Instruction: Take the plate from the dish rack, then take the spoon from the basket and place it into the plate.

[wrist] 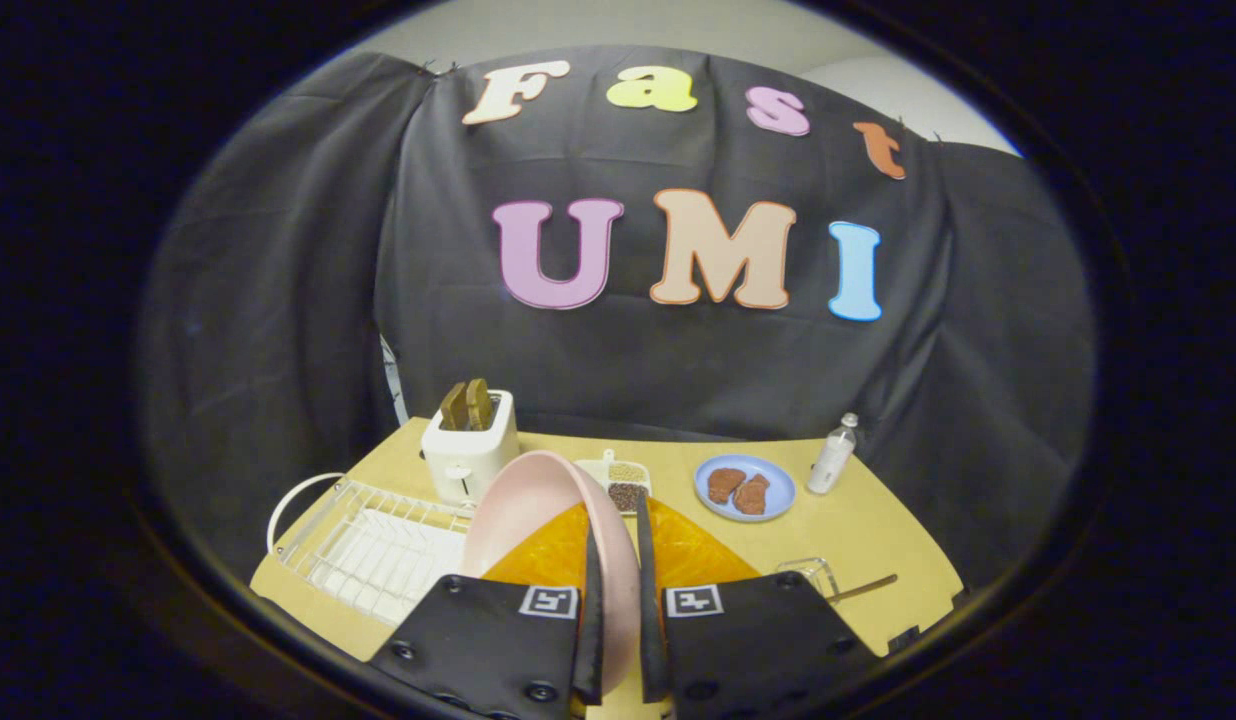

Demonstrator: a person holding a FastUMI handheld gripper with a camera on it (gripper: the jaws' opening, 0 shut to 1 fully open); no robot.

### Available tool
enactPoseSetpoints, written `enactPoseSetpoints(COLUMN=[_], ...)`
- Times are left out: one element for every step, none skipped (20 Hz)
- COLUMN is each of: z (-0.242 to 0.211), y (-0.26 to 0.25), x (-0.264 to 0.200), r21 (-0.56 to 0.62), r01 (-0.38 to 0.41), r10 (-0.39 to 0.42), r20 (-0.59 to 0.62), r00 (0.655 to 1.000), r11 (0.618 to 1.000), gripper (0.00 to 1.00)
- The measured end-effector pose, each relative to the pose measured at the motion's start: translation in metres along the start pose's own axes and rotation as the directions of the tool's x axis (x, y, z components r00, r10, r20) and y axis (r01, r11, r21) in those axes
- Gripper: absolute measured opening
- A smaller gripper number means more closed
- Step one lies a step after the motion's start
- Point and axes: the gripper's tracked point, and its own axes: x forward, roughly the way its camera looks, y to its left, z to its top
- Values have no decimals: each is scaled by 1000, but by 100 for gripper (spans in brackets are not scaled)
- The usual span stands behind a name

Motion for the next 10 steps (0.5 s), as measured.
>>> enactPoseSetpoints(z=[-4,-8,-14,-21,-32,-45,-62,-82,-104,-128], y=[-17,-34,-51,-67,-83,-98,-112,-123,-131,-139], x=[-12,-23,-32,-40,-47,-51,-51,-51,-49,-45], r21=[18,36,60,87,112,127,142,161,177,212], r01=[11,24,39,49,59,72,87,95,99,102], r10=[-11,-25,-39,-49,-59,-70,-83,-86,-81,-72], r20=[7,7,7,1,-7,-16,-39,-67,-105,-144], r00=[1000,1000,999,999,998,997,996,994,991,987], r11=[1000,999,997,995,992,989,986,982,979,972], gripper=[18,18,18,18,18,18,18,18,18,18])
